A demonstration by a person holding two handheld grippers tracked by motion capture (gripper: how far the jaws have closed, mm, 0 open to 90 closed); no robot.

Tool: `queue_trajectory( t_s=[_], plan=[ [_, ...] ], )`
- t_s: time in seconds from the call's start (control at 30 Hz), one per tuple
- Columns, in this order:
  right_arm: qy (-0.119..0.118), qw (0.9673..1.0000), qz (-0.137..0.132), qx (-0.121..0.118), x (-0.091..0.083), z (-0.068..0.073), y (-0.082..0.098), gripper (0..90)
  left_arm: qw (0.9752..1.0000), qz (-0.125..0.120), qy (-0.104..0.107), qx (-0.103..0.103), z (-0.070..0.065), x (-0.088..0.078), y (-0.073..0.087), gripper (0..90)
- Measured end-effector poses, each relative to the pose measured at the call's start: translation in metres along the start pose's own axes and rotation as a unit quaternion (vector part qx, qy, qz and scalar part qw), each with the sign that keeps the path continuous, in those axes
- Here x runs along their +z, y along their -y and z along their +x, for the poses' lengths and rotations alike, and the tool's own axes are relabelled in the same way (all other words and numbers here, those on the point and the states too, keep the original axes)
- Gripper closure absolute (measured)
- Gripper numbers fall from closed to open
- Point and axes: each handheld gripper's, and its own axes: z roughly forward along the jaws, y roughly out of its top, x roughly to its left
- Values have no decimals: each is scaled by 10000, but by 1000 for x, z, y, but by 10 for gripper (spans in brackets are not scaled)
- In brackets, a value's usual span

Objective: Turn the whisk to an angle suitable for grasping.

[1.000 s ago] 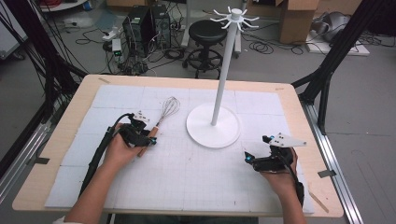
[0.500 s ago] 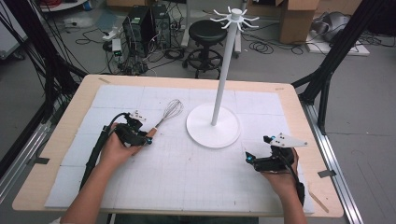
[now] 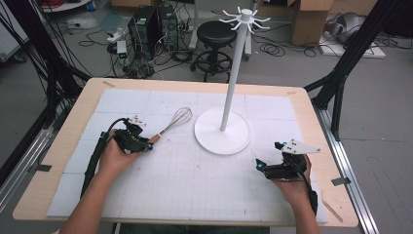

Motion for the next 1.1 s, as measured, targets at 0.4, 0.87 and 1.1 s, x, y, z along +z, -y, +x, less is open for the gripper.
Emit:
queue_trajectory(
  t_s=[0.4, 0.87, 1.1],
  plan=[
    [-16, 10000, 29, 13, 1, 0, 0, 10, 9968, -301, 534, -504, 14, -3, 0, 566],
    [-28, 10000, 61, -7, 4, 1, 0, 10, 9999, 14, 110, -41, 0, 9, -8, 671],
    [-10, 10000, 19, -7, 2, 1, 0, 10, 9997, 58, -149, 187, -8, 9, -9, 679]
  ],
)
